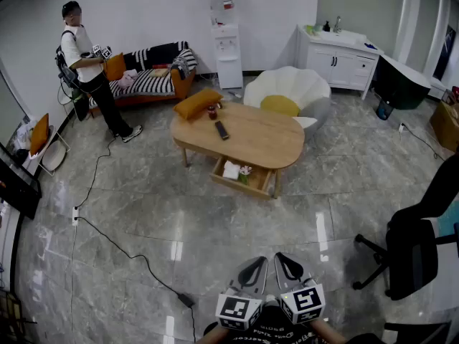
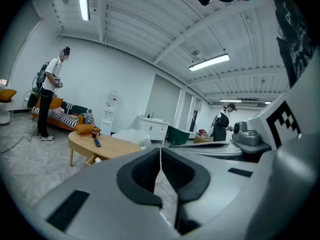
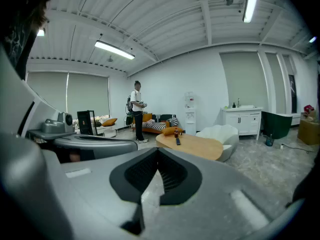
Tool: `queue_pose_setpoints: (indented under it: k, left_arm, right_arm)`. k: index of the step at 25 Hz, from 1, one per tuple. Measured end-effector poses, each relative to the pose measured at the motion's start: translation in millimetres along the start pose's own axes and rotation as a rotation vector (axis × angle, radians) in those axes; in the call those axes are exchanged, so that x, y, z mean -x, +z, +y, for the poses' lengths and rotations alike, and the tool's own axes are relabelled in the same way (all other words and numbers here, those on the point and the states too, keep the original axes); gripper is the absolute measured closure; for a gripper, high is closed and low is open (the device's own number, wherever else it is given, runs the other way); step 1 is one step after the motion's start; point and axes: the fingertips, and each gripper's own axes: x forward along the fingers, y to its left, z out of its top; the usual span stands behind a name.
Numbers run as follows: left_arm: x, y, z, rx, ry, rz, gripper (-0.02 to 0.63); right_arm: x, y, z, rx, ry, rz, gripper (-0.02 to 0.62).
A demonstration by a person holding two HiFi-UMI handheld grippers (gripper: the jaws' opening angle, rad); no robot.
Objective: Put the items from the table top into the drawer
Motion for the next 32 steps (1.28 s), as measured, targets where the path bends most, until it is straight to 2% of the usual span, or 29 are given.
queue_pose_setpoints:
  k: [11,14,22,27,32]
  left_arm:
    - [1,1,0,-0.010,0.001,-0.009,0.594]
    - [-1,1,-3,-0.007,0.006,-0.011,0.594]
    - [-19,4,-10,0.004,0.032,-0.020,0.594]
    - [-35,13,-22,-0.034,0.039,-0.051,0.594]
    - [-45,11,-17,-0.010,0.067,-0.032,0.594]
  right_arm:
    - [-2,-7,8,0.006,0.044,0.017,0.594]
    - [1,-1,5,0.005,0.038,-0.005,0.594]
    - [2,6,-18,-0.007,0.028,-0.041,0.592]
    - [4,17,-42,0.003,0.009,-0.097,0.592]
    - [1,22,-54,-0.001,0.013,-0.120,0.592]
